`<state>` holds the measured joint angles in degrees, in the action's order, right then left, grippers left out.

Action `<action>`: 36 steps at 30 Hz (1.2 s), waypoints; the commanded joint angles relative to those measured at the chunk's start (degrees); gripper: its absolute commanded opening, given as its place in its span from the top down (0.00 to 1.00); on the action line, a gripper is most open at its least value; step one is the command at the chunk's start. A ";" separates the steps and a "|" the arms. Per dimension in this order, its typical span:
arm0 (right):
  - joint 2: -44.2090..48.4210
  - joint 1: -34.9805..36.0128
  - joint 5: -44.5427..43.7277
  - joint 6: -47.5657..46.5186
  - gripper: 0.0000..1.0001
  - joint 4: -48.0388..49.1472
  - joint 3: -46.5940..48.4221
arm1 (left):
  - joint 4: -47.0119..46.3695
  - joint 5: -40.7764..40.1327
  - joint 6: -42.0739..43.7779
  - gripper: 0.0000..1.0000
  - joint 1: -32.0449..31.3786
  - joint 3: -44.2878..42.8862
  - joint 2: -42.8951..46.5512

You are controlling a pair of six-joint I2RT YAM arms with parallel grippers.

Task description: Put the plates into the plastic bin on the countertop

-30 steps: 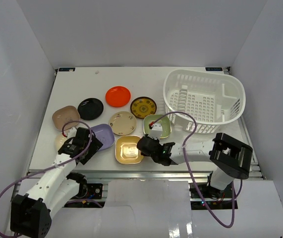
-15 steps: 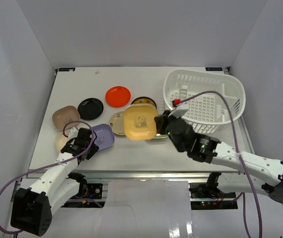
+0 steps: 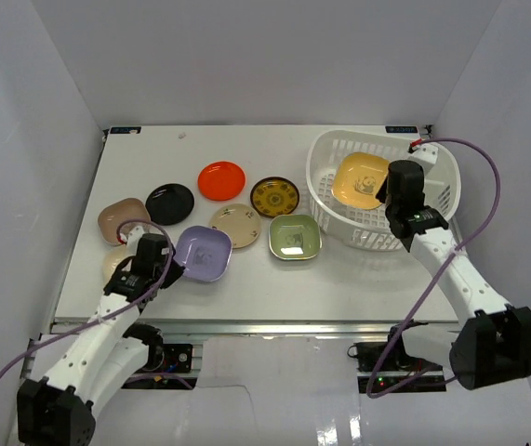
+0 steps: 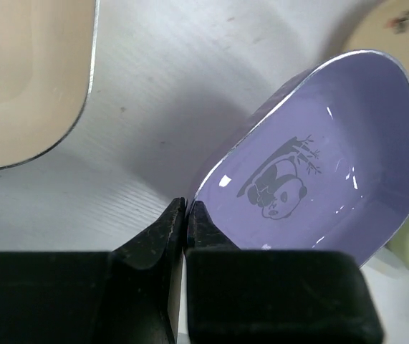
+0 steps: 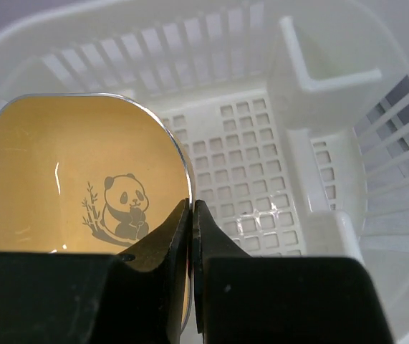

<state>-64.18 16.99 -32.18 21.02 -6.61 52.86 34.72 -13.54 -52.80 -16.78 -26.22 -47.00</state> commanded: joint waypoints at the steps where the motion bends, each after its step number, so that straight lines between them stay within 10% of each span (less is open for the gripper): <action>1: -4.36 -3.54 8.00 -0.36 0.92 0.11 0.22 | 2.01 1.15 3.31 1.00 -0.10 -5.15 7.97; 7: -8.85 -3.63 11.70 0.52 0.88 -0.51 0.14 | 5.01 3.77 5.77 1.00 -0.10 -15.25 12.02; 11: -9.30 -3.63 12.41 -0.01 0.36 -1.38 0.49 | -0.61 10.45 8.32 1.00 -0.10 -23.95 5.98; 14: -7.46 -3.81 12.85 -0.18 0.18 -2.44 1.28 | -6.06 16.67 8.76 1.00 -0.45 -32.47 -2.87; 19: -0.52 -4.60 12.41 -0.45 0.27 -4.37 3.04 | -13.53 13.73 10.16 1.00 -9.22 -45.11 -15.03; 26: 19.78 -5.48 10.57 2.54 0.73 -7.80 1.55 | -14.86 3.88 19.04 1.00 -29.16 -66.22 -41.73; 36: 32.97 -5.48 14.76 3.24 0.79 -16.06 5.15 | -3.00 4.92 24.85 1.00 -35.26 -104.45 -80.06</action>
<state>-32.23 11.64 -20.73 23.64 -19.55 56.77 26.74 -8.34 -30.06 -51.83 -122.04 -123.76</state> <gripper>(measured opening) 0.207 0.150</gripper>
